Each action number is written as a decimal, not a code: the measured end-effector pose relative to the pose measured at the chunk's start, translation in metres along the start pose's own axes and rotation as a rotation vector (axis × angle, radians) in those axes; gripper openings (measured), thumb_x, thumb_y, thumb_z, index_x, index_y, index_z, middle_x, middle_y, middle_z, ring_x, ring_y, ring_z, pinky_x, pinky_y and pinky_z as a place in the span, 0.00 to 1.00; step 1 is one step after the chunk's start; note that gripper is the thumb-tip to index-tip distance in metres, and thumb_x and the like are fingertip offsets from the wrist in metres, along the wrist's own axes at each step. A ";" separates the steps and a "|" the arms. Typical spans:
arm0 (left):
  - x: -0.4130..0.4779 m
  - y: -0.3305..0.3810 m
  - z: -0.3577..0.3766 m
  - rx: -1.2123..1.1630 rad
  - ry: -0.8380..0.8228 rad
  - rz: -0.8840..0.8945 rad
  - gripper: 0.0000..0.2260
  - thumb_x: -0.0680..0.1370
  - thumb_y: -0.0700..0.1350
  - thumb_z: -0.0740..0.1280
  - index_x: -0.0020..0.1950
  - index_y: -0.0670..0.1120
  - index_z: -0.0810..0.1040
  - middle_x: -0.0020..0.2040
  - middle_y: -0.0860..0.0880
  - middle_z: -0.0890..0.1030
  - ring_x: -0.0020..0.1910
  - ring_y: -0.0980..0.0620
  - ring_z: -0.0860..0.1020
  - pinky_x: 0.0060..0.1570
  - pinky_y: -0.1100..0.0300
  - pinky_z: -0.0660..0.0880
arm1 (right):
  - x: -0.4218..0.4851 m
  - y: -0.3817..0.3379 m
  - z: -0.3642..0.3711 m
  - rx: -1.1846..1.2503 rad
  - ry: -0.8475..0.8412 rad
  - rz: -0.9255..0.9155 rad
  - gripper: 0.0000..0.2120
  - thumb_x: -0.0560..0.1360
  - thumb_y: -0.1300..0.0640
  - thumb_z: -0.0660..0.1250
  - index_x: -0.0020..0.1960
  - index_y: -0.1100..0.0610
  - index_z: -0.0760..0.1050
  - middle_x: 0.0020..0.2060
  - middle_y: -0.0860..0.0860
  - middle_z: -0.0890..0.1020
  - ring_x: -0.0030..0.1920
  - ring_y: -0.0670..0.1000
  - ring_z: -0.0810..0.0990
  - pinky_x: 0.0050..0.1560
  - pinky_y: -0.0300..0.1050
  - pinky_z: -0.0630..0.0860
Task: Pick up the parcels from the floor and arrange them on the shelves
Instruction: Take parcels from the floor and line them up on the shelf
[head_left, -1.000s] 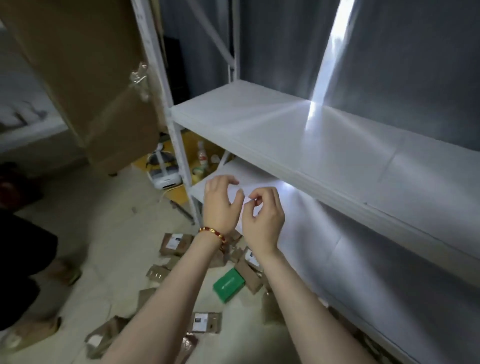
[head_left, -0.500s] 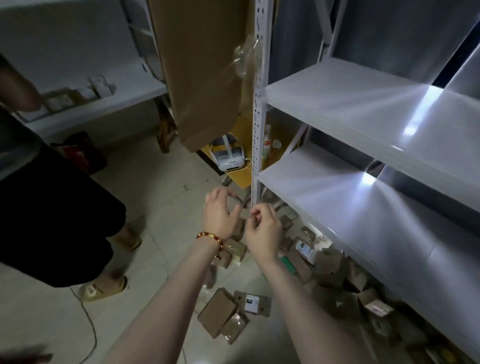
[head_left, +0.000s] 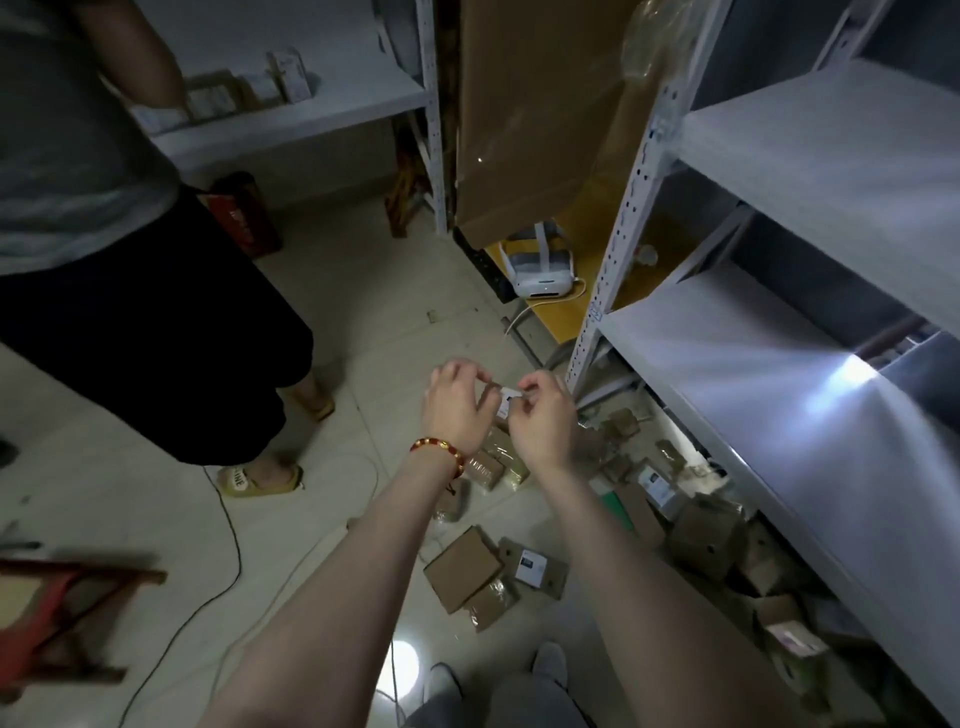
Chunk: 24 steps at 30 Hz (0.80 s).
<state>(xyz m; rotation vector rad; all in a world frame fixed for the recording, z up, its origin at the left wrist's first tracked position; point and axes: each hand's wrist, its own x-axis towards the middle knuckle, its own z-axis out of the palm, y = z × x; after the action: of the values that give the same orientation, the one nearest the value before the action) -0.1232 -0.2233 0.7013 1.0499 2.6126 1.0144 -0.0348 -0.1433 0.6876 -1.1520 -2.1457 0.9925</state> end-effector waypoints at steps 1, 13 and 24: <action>-0.001 -0.003 0.002 0.004 0.001 -0.018 0.09 0.77 0.46 0.66 0.55 0.45 0.78 0.59 0.47 0.76 0.61 0.46 0.70 0.60 0.54 0.66 | 0.003 0.004 0.004 -0.001 -0.028 0.009 0.08 0.73 0.65 0.68 0.48 0.54 0.76 0.50 0.50 0.78 0.44 0.51 0.79 0.47 0.53 0.79; -0.004 -0.063 0.093 0.206 -0.118 -0.165 0.13 0.78 0.52 0.65 0.59 0.47 0.76 0.62 0.47 0.74 0.63 0.46 0.69 0.61 0.52 0.64 | 0.041 0.109 0.056 -0.049 -0.187 0.051 0.11 0.71 0.62 0.71 0.48 0.49 0.74 0.54 0.51 0.76 0.50 0.54 0.81 0.52 0.56 0.80; 0.003 -0.220 0.243 0.402 -0.207 -0.049 0.17 0.78 0.54 0.62 0.61 0.46 0.75 0.63 0.46 0.73 0.63 0.45 0.68 0.61 0.51 0.65 | 0.039 0.247 0.204 -0.171 -0.289 0.016 0.14 0.73 0.58 0.68 0.58 0.53 0.73 0.60 0.52 0.73 0.57 0.56 0.77 0.46 0.44 0.69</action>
<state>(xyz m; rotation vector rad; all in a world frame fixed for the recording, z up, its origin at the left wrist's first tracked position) -0.1588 -0.2067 0.3759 1.0906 2.7084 0.3490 -0.0797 -0.0911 0.3721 -1.1637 -2.4940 1.0537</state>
